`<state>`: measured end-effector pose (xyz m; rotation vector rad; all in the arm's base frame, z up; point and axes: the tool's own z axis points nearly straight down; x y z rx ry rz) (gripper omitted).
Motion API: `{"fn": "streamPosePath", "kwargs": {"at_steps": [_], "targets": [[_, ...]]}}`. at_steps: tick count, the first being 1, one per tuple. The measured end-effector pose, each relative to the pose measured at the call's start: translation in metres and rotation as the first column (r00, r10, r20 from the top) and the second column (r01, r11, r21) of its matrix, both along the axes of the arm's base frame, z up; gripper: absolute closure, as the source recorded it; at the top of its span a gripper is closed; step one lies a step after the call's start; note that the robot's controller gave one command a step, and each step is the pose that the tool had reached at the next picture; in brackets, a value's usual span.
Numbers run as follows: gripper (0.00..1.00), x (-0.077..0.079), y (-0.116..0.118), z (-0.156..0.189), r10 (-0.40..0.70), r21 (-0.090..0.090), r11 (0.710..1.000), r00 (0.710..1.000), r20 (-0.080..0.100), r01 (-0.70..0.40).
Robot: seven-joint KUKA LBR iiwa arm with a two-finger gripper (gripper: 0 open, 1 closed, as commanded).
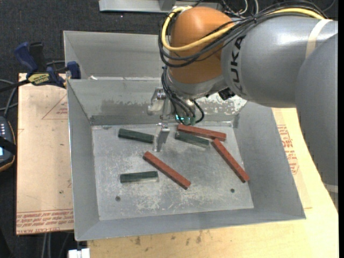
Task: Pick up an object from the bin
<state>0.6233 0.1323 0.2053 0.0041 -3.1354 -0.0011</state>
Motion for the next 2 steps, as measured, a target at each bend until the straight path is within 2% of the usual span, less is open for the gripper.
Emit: {"fn": "streamPosePath", "kwargs": {"at_steps": [1, 2], "targets": [[0.00, 0.002, -0.001, 0.005, -0.002, 0.001, 1.000, 1.000, 0.007, 0.002], [0.00, 0.006, 0.001, -0.055, -0.115, 0.002, 0.993, 0.993, 0.010, 0.115]]}}
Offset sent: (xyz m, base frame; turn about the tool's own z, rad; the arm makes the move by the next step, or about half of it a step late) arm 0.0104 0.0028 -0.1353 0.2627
